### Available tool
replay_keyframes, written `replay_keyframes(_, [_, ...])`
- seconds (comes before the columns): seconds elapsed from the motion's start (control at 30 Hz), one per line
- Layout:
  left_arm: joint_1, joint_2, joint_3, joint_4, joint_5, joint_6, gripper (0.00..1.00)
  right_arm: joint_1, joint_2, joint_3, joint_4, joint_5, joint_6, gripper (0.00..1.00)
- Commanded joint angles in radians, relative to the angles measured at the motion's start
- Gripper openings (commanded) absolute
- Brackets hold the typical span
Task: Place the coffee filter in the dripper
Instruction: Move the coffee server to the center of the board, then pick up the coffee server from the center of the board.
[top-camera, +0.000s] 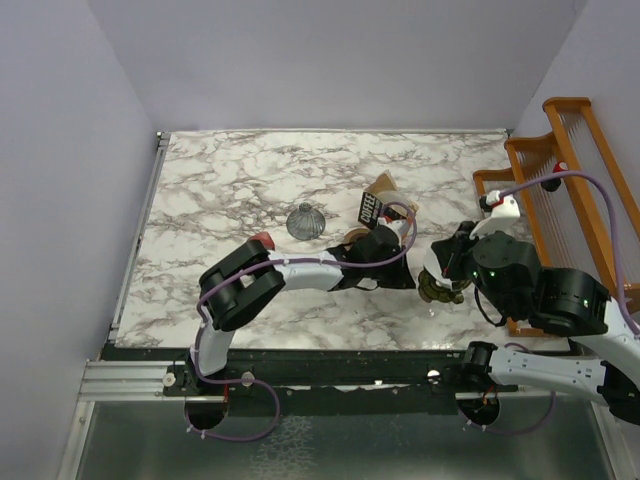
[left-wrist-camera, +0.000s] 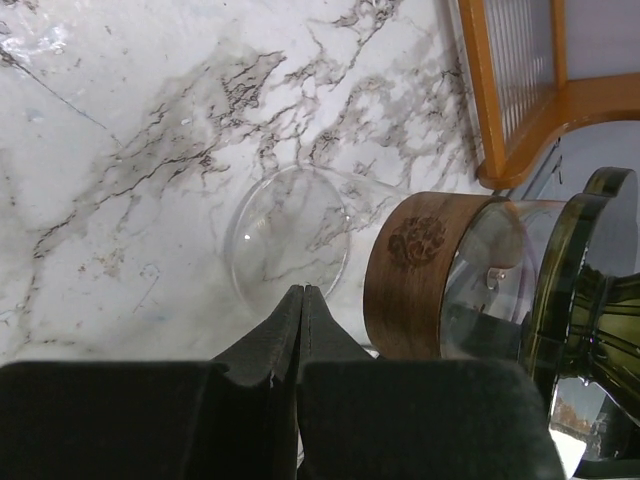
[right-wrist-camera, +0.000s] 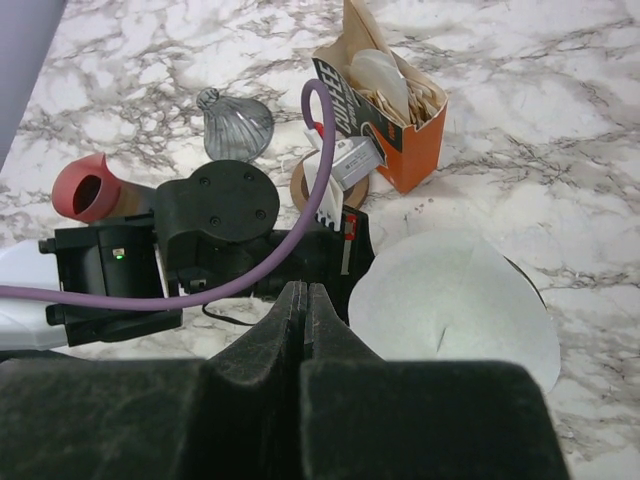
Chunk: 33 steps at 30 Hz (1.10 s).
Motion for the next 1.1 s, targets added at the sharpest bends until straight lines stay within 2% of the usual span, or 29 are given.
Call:
replay_keyframes(0.0, [-0.009, 0.011, 0.036, -0.009, 0.025, 0.023, 0.00, 0.006, 0.005, 0.030, -0.035, 0.037, 0.006, 0.02])
replay_keyframes(0.2, [0.006, -0.060, 0.065, -0.137, -0.037, 0.118, 0.00, 0.004, 0.018, 0.051, -0.036, 0.029, -0.002, 0.04])
replay_keyframes(0.47, [0.082, -0.231, 0.010, -0.252, -0.076, 0.198, 0.00, 0.006, 0.075, 0.106, -0.007, 0.014, -0.057, 0.11])
replay_keyframes(0.73, [0.192, -0.447, -0.006, -0.456, -0.106, 0.307, 0.17, 0.004, 0.161, 0.134, 0.069, 0.006, -0.127, 0.27])
replay_keyframes(0.93, [0.288, -0.600, -0.023, -0.565, -0.155, 0.418, 0.43, 0.005, 0.263, 0.142, 0.126, -0.007, -0.167, 0.36])
replay_keyframes(1.07, [0.323, -0.665, 0.016, -0.670, -0.257, 0.503, 0.51, 0.005, 0.338, 0.150, 0.149, -0.030, -0.180, 0.39])
